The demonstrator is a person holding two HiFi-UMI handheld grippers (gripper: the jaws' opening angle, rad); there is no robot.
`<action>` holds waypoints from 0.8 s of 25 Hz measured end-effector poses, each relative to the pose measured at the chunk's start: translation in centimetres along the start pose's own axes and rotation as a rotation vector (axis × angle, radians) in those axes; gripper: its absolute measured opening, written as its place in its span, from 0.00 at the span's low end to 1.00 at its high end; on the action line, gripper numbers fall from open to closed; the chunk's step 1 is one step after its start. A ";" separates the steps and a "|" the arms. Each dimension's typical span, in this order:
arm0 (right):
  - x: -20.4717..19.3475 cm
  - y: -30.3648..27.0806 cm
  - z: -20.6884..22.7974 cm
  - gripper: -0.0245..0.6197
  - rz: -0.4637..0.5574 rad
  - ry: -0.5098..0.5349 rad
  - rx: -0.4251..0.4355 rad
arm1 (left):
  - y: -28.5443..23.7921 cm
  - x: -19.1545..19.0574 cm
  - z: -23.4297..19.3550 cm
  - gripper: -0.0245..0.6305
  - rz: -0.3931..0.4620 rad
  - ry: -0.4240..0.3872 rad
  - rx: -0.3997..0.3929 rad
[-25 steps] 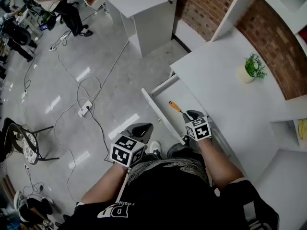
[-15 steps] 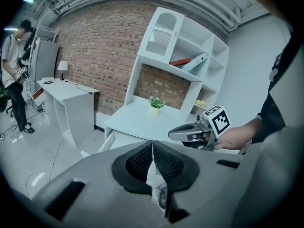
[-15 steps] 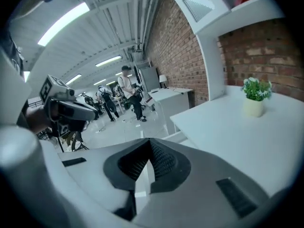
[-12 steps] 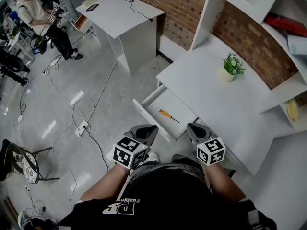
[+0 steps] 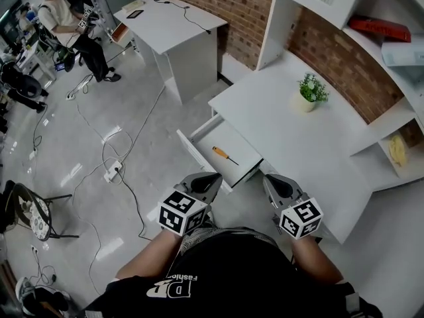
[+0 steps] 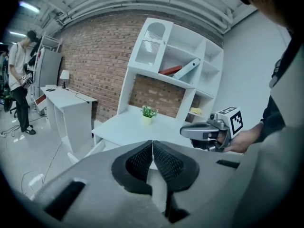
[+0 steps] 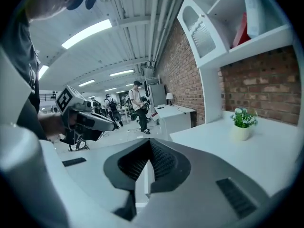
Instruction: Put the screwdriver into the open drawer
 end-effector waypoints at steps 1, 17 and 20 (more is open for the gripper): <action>-0.4 0.7 0.0 0.05 -0.001 -0.015 0.009 | 0.1 -0.2 0.9 0.07 0.004 0.001 0.004; -8.5 9.9 -1.2 0.05 -0.086 -0.128 0.040 | 1.5 -7.4 10.7 0.07 -0.051 0.034 0.073; -9.5 10.7 -1.5 0.05 -0.099 -0.130 0.046 | 1.6 -8.0 11.9 0.07 -0.057 0.026 0.068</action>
Point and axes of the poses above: the fingertips, and each gripper's own axes: y backward along the fingers, z to its right, x out of its top, the point moved 8 cm from there along y, backward along the fingers
